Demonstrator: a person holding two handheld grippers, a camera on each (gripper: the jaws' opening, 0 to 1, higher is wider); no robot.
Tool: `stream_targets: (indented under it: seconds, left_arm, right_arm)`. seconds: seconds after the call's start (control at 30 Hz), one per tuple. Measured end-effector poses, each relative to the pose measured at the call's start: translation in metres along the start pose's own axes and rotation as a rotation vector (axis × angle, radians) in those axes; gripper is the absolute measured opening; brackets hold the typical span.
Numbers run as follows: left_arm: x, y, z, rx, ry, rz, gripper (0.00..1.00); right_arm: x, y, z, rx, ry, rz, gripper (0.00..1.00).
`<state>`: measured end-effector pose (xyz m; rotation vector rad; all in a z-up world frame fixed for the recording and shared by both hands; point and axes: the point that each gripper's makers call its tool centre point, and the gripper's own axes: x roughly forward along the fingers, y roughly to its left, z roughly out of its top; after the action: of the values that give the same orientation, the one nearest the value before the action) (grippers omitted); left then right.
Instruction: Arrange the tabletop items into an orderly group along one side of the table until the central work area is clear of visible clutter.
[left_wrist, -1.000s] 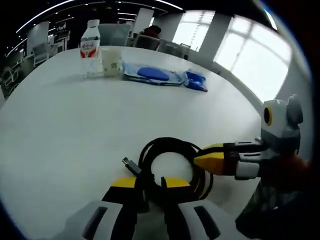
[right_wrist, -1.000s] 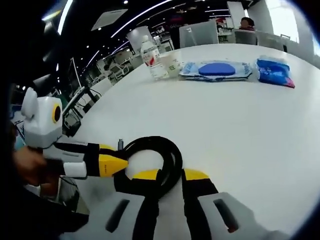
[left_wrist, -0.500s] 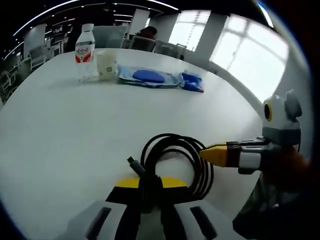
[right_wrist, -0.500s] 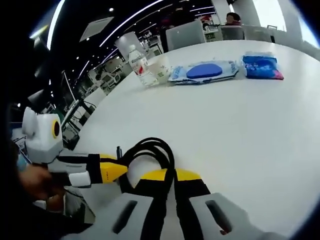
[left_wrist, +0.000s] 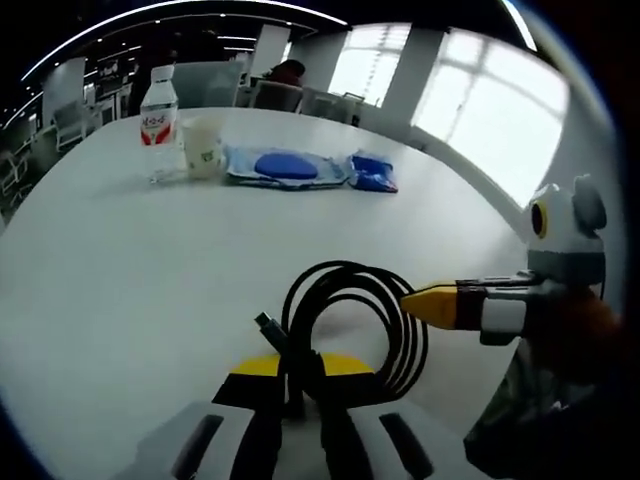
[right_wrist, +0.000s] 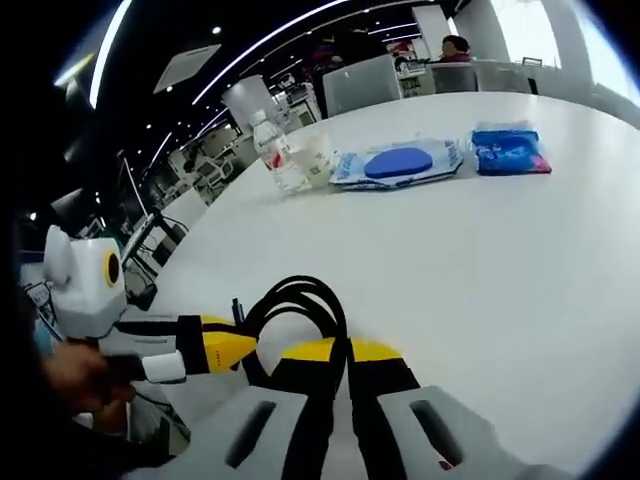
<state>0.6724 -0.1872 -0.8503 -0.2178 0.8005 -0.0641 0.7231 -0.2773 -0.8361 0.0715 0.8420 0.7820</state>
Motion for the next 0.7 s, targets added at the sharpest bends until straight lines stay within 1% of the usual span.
stream_targets:
  seconds: [0.13,0.2,0.3,0.4,0.5,0.63,0.7]
  left_arm:
    - [-0.001,-0.001,0.006,-0.003,-0.011,0.000,0.08]
    - [-0.003,-0.003,0.012,-0.001,-0.019,0.000,0.08]
    - [-0.001,-0.003,0.017,0.004,-0.034,0.001,0.08]
    - [-0.001,-0.005,0.026,0.007,-0.045,-0.002,0.08]
    - [0.003,-0.012,0.037,0.019,-0.053,-0.008,0.08]
    - [0.011,-0.012,0.044,0.027,-0.056,-0.013,0.08]
    - [0.014,-0.019,0.051,0.032,-0.059,-0.021,0.08]
  right_arm:
    - [-0.003,0.000,0.007,0.001,-0.014,-0.006,0.00]
    - [-0.004,-0.002,0.011,-0.002,-0.022,-0.009,0.00]
    - [-0.005,-0.004,0.018,-0.001,-0.036,-0.013,0.00]
    - [-0.009,-0.006,0.027,0.005,-0.052,-0.019,0.00]
    - [-0.010,-0.012,0.034,0.012,-0.067,-0.028,0.00]
    - [-0.009,-0.020,0.041,0.007,-0.078,-0.036,0.00]
    - [-0.011,-0.024,0.046,0.005,-0.089,-0.044,0.00]
